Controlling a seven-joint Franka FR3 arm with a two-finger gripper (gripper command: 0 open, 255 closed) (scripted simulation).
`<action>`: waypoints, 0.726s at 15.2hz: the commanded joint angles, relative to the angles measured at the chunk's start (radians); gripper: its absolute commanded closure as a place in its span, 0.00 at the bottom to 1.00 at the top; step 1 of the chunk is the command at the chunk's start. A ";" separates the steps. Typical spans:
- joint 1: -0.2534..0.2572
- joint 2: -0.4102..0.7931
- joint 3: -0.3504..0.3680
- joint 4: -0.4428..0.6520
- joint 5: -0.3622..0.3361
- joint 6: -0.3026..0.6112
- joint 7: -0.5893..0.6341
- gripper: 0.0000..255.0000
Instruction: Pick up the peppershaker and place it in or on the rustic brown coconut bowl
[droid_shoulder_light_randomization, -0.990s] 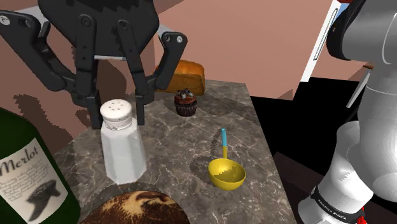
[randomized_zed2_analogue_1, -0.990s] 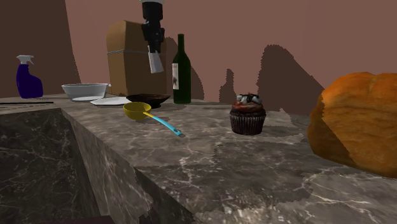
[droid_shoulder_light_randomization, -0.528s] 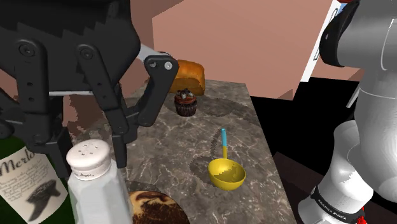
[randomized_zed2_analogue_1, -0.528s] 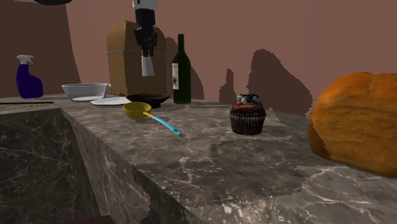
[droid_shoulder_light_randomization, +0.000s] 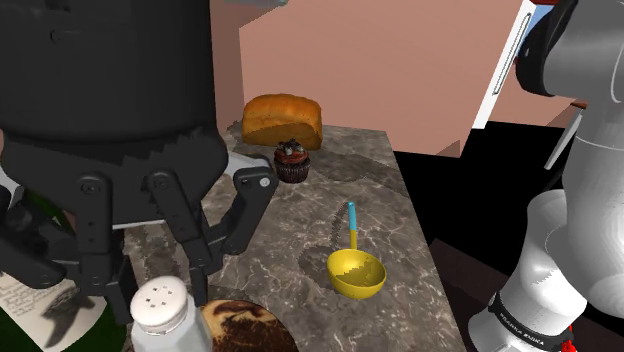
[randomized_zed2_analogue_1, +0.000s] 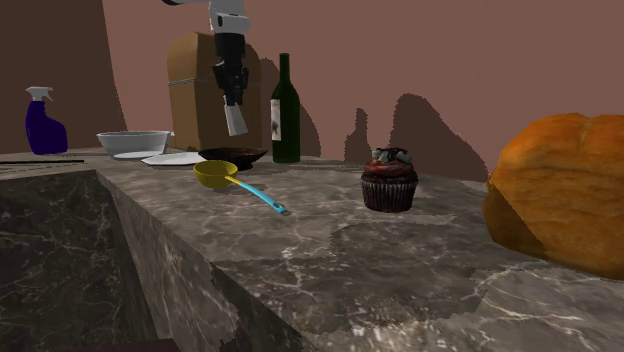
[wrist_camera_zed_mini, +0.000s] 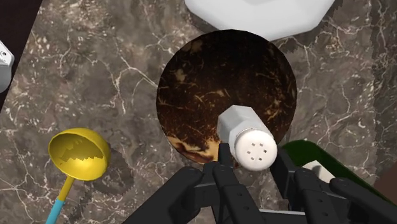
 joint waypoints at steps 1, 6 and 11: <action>-0.011 -0.016 0.000 -0.048 0.012 0.035 -0.004 1.00; -0.029 -0.040 -0.002 -0.141 0.029 0.111 -0.013 1.00; -0.033 -0.045 -0.003 -0.168 0.032 0.134 -0.015 1.00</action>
